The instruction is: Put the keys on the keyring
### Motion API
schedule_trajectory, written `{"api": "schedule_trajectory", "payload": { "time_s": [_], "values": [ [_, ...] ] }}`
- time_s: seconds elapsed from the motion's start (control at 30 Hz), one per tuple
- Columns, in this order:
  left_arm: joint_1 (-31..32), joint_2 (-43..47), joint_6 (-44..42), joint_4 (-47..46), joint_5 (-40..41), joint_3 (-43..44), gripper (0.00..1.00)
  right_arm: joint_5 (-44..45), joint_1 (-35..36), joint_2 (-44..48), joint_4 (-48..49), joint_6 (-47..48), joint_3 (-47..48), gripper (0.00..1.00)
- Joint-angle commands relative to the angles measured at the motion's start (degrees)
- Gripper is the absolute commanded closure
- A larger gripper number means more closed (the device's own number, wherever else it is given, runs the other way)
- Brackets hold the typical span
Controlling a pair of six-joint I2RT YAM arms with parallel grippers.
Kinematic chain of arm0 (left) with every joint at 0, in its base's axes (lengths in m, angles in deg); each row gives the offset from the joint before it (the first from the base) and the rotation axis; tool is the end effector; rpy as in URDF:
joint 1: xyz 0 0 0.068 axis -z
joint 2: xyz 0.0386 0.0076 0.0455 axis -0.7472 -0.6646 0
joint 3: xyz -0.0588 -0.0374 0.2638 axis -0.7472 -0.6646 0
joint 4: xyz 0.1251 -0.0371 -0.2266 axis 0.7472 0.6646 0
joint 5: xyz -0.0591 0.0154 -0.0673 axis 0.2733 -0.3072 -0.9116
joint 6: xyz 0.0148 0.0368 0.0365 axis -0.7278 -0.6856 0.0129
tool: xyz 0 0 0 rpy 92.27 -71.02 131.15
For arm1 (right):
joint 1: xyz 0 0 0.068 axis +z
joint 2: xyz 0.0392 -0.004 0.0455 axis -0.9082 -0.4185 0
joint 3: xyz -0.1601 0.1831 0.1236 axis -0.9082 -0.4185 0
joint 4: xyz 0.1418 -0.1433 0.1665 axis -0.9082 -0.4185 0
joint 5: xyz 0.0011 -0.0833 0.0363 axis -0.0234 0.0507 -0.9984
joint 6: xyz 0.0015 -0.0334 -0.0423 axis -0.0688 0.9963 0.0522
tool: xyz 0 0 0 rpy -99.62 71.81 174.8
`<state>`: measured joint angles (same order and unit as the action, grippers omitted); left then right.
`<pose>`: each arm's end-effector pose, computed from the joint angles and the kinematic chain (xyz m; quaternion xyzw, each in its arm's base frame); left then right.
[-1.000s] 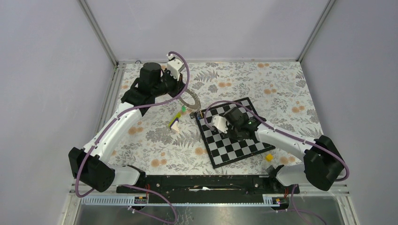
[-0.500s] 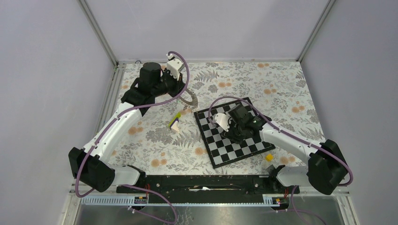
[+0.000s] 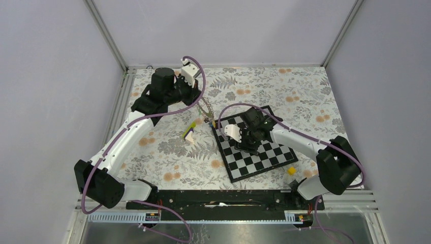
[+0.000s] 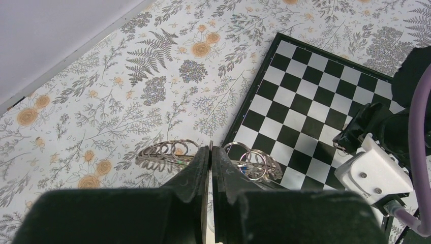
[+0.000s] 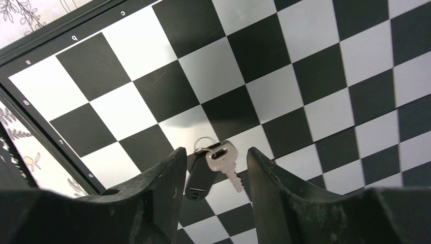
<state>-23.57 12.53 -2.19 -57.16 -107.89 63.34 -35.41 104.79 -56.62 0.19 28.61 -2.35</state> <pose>0.2653 -0.1357 0.3793 0.3189 0.7615 -0.2228 0.5184 0.2149 0.1892 0.2041 -0.6726 0.6889 0.1112 0.2462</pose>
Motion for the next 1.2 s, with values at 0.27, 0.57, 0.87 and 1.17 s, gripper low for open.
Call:
{"api": "schedule_trajectory", "payload": {
  "time_s": [0.27,0.57,0.87,1.17],
  "values": [
    [-0.08,1.66,-1.93,-3.49,-1.48,1.72,0.94,-2.58,-0.59,-9.44,-14.55,16.75,10.69,0.45],
    [-0.08,1.45,-2.52,-3.13,-1.09,1.80,0.94,-2.75,-0.58,-12.84,-17.24,18.03,12.26,0.45],
    [-0.08,1.10,-2.79,-2.96,-1.06,2.02,0.94,-2.40,-0.58,-13.95,-17.84,17.30,12.69,0.63],
    [-0.08,1.13,-2.62,-2.96,-1.27,2.01,0.94,2.24,-0.57,-13.01,-16.20,13.28,14.13,1.00]
  ]
}}
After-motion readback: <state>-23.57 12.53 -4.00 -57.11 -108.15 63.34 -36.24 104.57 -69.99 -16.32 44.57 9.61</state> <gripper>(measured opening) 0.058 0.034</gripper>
